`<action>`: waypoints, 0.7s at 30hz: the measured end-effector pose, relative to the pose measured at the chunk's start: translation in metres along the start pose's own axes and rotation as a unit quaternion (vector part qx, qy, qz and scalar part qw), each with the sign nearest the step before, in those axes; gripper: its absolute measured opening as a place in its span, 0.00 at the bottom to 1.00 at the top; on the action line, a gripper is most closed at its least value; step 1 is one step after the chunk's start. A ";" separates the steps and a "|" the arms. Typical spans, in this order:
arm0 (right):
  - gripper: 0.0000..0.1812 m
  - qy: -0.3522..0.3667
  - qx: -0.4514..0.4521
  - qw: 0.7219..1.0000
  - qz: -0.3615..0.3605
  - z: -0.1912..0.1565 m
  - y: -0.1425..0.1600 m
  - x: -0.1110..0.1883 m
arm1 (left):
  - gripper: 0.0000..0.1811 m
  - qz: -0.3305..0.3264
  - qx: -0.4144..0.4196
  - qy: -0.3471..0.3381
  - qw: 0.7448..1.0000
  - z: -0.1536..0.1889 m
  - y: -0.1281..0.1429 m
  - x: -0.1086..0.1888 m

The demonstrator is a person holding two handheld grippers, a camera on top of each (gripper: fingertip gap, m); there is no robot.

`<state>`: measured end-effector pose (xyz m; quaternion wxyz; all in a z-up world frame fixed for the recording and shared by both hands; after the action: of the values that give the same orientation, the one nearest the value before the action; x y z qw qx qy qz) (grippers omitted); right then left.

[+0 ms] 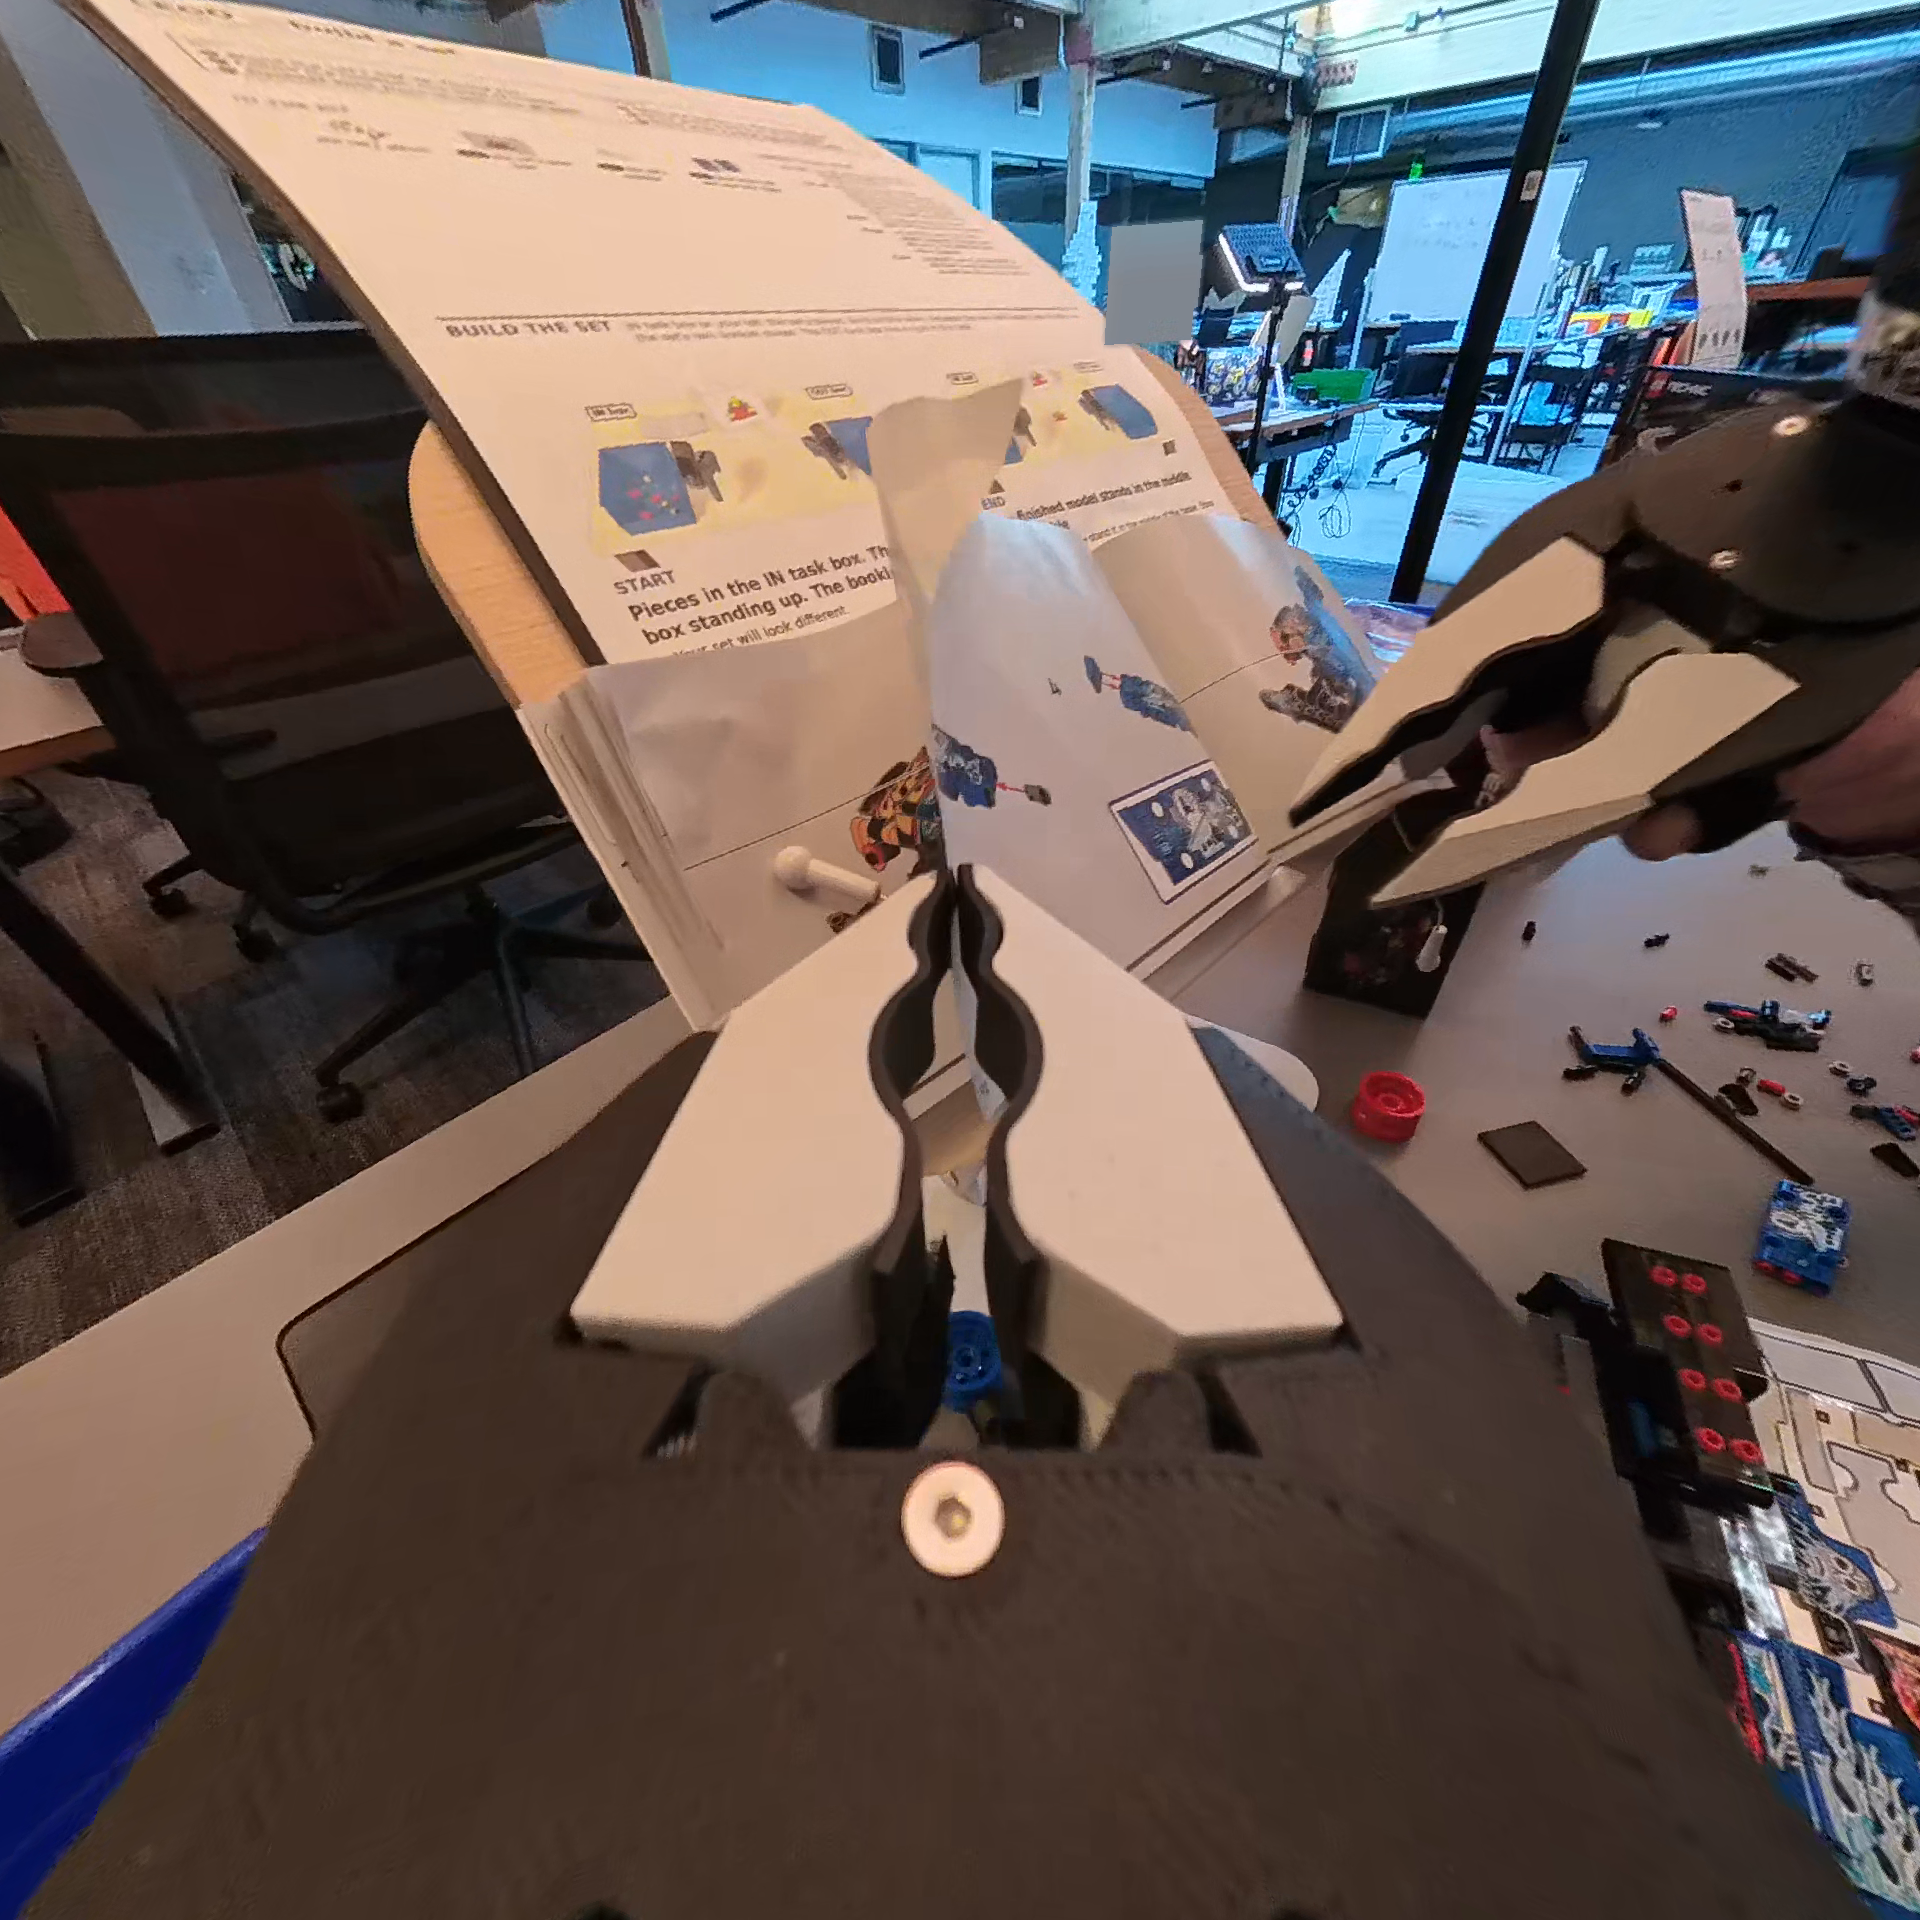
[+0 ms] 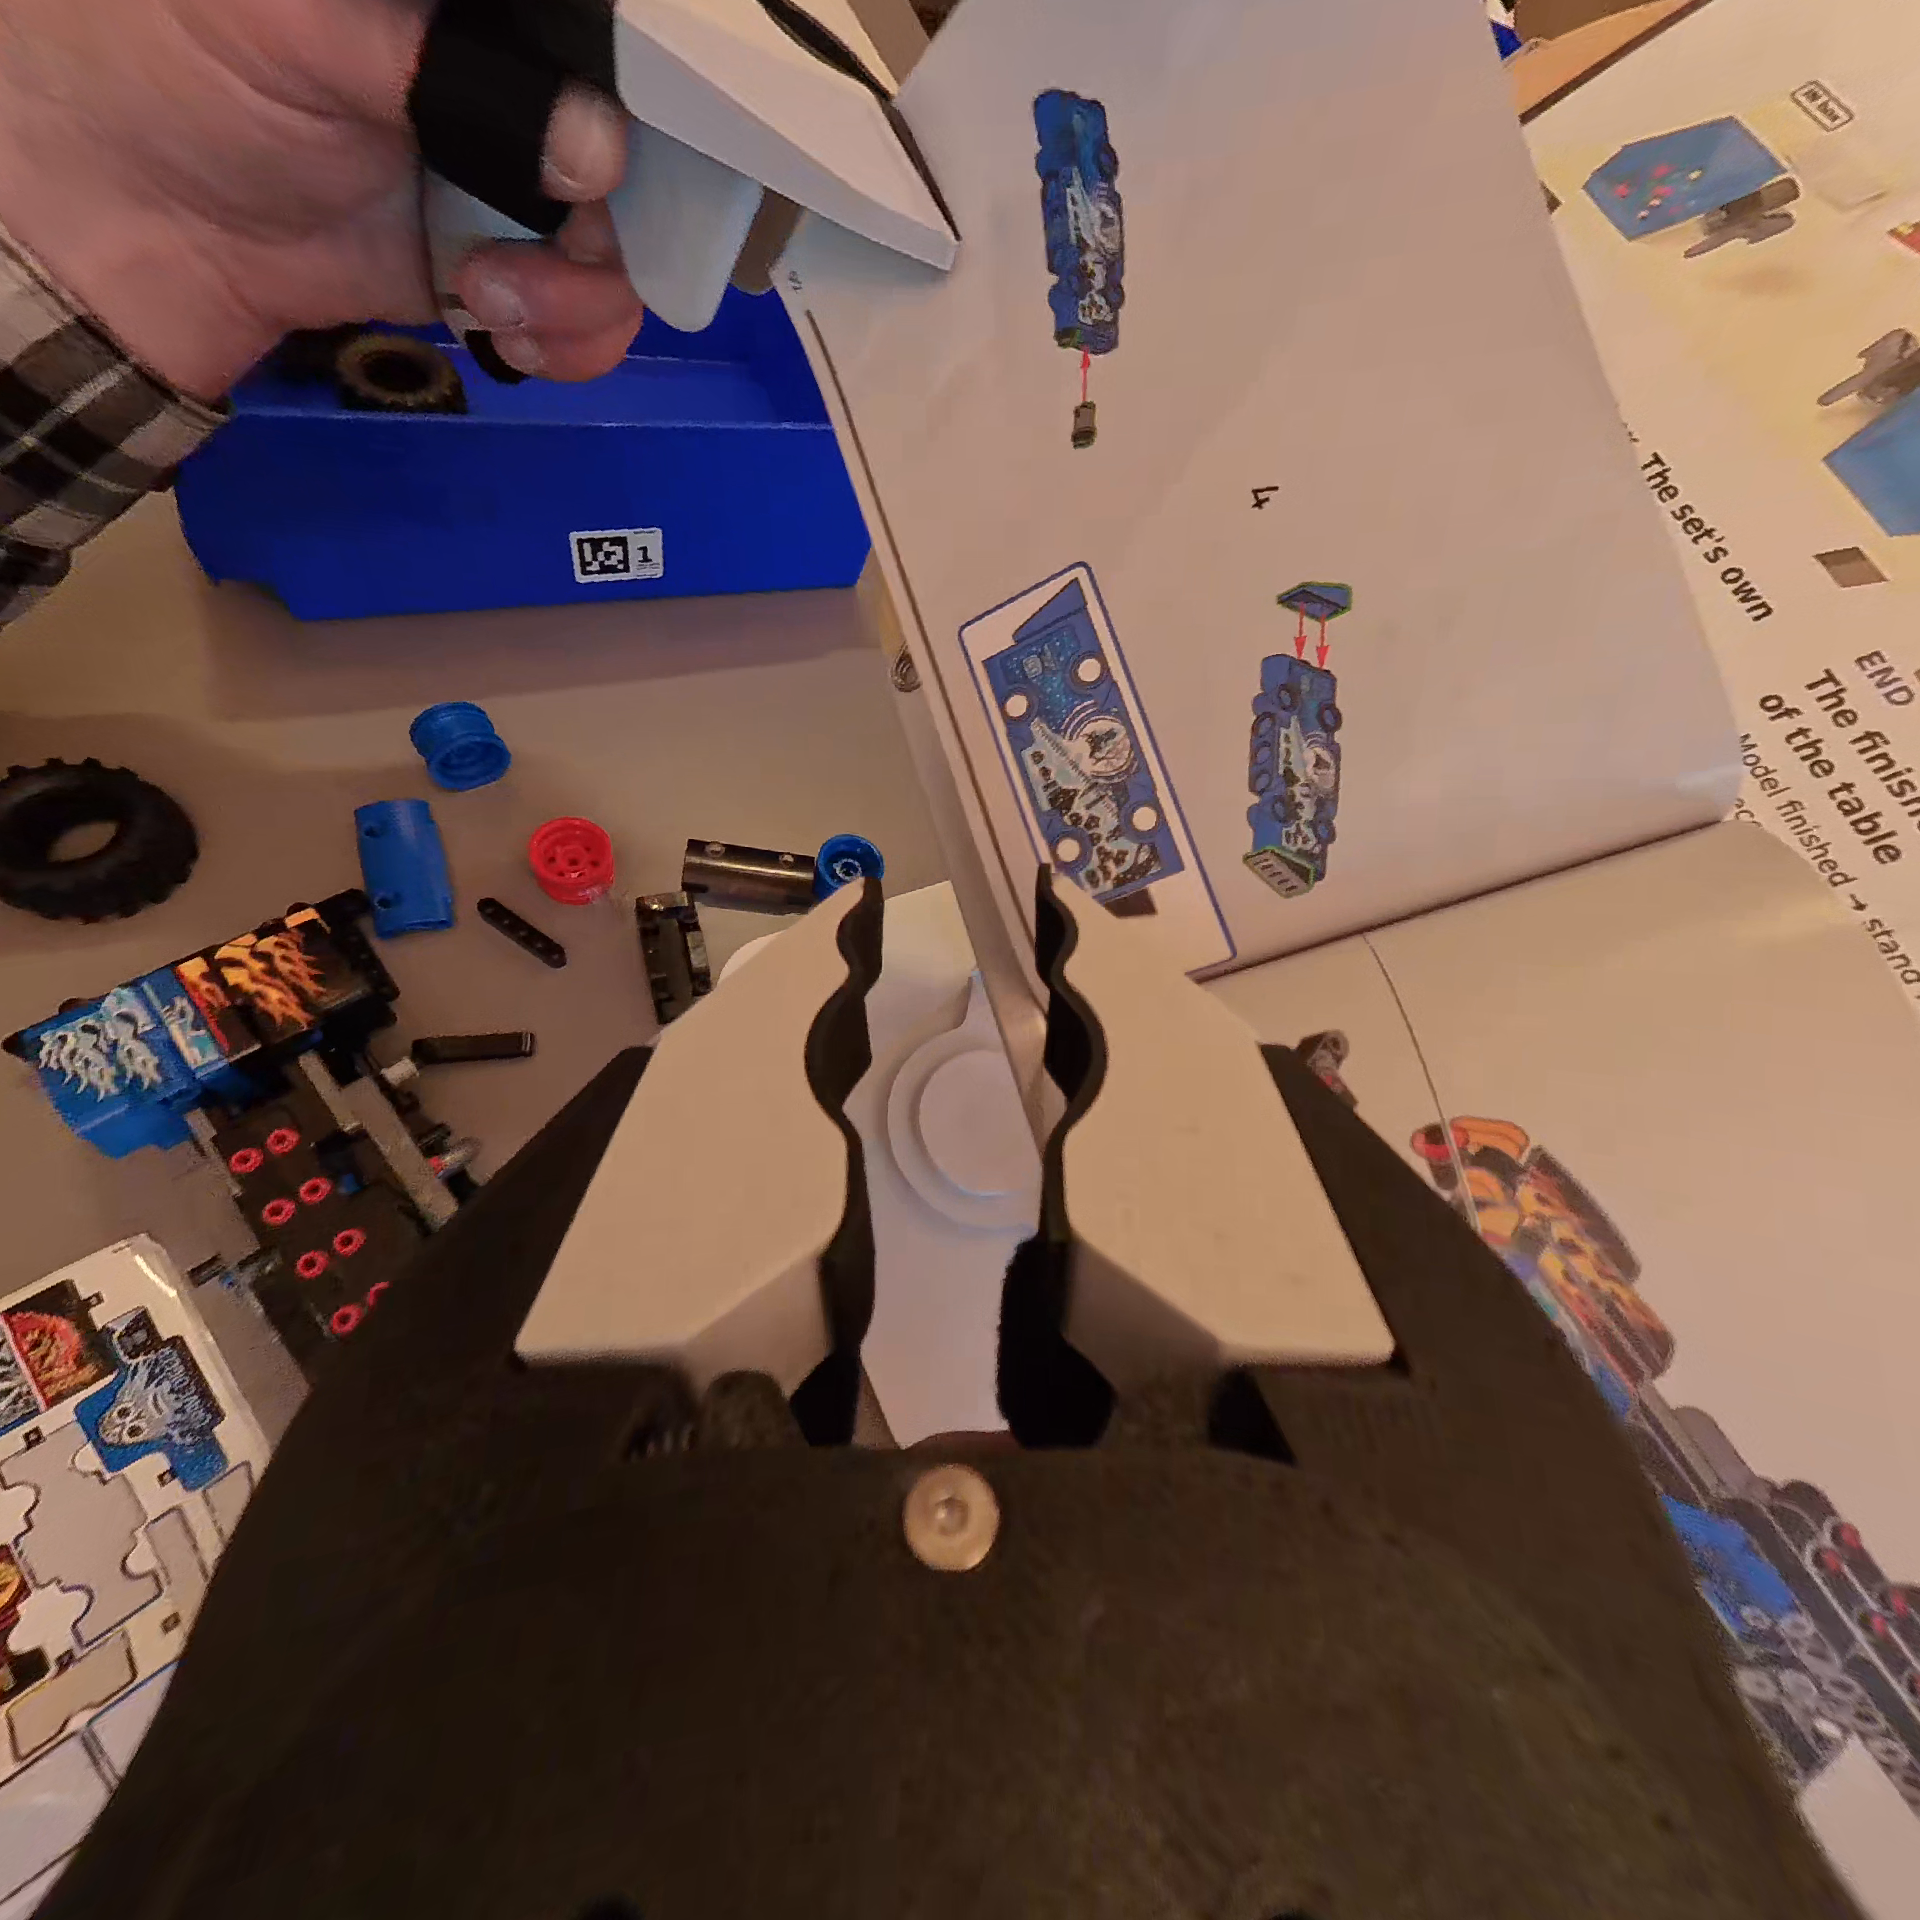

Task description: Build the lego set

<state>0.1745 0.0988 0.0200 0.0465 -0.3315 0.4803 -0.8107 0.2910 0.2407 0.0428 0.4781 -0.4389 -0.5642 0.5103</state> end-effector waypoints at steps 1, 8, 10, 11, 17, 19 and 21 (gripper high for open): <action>0.16 0.000 0.003 1.000 0.000 -0.002 0.000 0.004 | 0.00 -0.001 0.001 0.000 1.000 0.000 0.001 0.000; 0.16 -0.011 0.016 1.000 0.016 -0.026 0.000 0.042 | 0.00 -0.009 0.008 -0.006 1.000 -0.004 0.006 -0.002; 0.16 -0.015 0.018 1.000 0.018 -0.035 0.003 0.053 | 0.00 -0.012 0.010 -0.011 1.000 -0.007 0.008 -0.003; 0.16 -0.016 0.019 0.999 0.020 -0.040 0.004 0.058 | 0.00 -0.014 0.012 -0.014 1.000 -0.008 0.009 -0.003; 0.16 -0.016 0.014 1.000 0.020 -0.063 0.021 0.084 | 0.00 -0.031 0.012 -0.036 0.999 -0.016 0.018 -0.004; 0.16 -0.019 0.002 0.999 0.026 -0.070 0.028 0.092 | 0.00 -0.034 0.013 -0.038 0.999 -0.018 0.019 -0.005; 0.16 -0.019 -0.008 0.999 0.031 -0.078 0.035 0.097 | 0.00 -0.036 0.013 -0.041 0.998 -0.019 0.020 -0.004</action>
<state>0.0451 0.0996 0.0146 0.0782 -0.3326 0.4960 -0.7983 0.3105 0.2413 0.0226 0.4784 -0.3904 -0.5924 0.5175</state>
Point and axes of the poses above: each gripper's, where its closed fingertips meet, x back along the fingers, y out of its underside, z = x × y across the jaws, the point moved 5 cm from there along x, back along the fingers, and after that the axes turned 1 degree about x, right-handed, at the moved point
